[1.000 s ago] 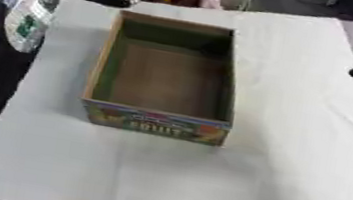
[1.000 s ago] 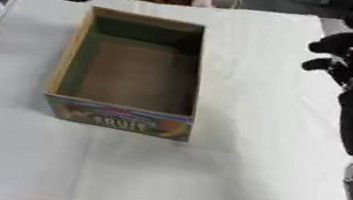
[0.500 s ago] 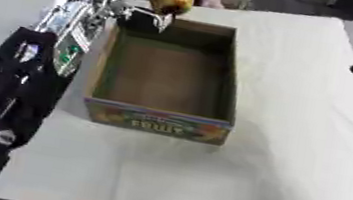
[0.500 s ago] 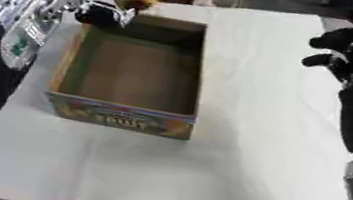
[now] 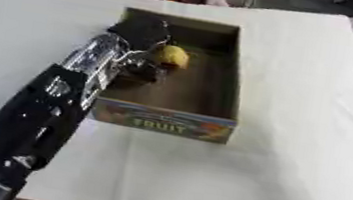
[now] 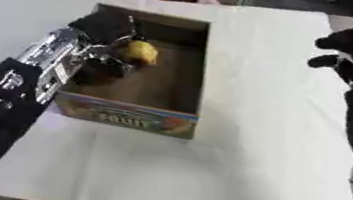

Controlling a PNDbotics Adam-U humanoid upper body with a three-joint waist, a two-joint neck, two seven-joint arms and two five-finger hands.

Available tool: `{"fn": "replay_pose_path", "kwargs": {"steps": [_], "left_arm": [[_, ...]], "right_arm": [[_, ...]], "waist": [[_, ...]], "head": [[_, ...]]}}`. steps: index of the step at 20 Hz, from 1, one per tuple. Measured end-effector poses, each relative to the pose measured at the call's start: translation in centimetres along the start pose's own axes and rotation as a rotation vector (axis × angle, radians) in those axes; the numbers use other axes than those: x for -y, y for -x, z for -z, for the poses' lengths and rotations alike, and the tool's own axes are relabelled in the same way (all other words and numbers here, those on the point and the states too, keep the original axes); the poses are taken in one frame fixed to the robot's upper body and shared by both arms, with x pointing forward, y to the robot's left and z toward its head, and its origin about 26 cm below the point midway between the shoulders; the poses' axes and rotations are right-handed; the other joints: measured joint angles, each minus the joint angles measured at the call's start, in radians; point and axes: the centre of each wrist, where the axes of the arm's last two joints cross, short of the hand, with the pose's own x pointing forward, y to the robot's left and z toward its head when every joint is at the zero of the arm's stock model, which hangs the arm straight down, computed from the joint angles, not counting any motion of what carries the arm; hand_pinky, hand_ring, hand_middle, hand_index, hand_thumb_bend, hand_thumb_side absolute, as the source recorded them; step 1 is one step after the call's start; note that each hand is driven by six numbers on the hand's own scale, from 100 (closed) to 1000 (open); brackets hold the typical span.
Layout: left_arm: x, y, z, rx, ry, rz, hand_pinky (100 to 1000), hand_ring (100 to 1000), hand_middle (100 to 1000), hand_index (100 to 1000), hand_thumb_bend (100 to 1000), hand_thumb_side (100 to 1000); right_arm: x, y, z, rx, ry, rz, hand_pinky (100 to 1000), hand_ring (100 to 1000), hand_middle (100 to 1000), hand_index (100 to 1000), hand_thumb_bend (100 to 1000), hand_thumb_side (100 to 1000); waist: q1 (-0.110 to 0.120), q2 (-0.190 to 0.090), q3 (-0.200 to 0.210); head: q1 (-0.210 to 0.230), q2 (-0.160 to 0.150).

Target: Pick up objects on the table and place them in the box.

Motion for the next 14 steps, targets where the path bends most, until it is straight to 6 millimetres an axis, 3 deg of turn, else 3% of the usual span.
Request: {"fn": "replay_pose_path", "kwargs": {"steps": [5, 7, 11, 14], "left_arm": [[-0.1, 0.1, -0.1, 0.0, 0.083, 0.069, 506, 745, 777, 959, 692, 750], [-0.6, 0.1, -0.2, -0.021, 0.095, 0.093, 510, 750, 783, 964, 738, 779], [-2.2, 0.4, -1.0, -0.09, 0.054, 0.131, 534, 763, 795, 973, 933, 1000], [-3.1, 0.7, -1.6, -0.143, -0.014, 0.122, 532, 753, 785, 960, 930, 1000]], "right_arm": [[0.0, 0.0, 0.0, -0.001, 0.001, -0.001, 562, 668, 585, 822, 100, 936], [0.0, 0.0, -0.1, -0.004, 0.002, -0.002, 562, 668, 585, 822, 100, 937], [0.1, 0.1, -0.3, -0.009, 0.009, -0.005, 562, 668, 585, 822, 100, 937], [0.2, 0.1, -0.2, -0.006, 0.014, -0.008, 562, 668, 585, 822, 100, 937]], "waist": [[0.0, 0.0, 0.002], [0.0, 0.0, 0.004], [0.0, 0.002, 0.005], [-0.001, 0.002, 0.005]], "head": [[0.005, 0.001], [0.004, 0.001], [0.002, 0.001], [0.0, 0.001]]}}
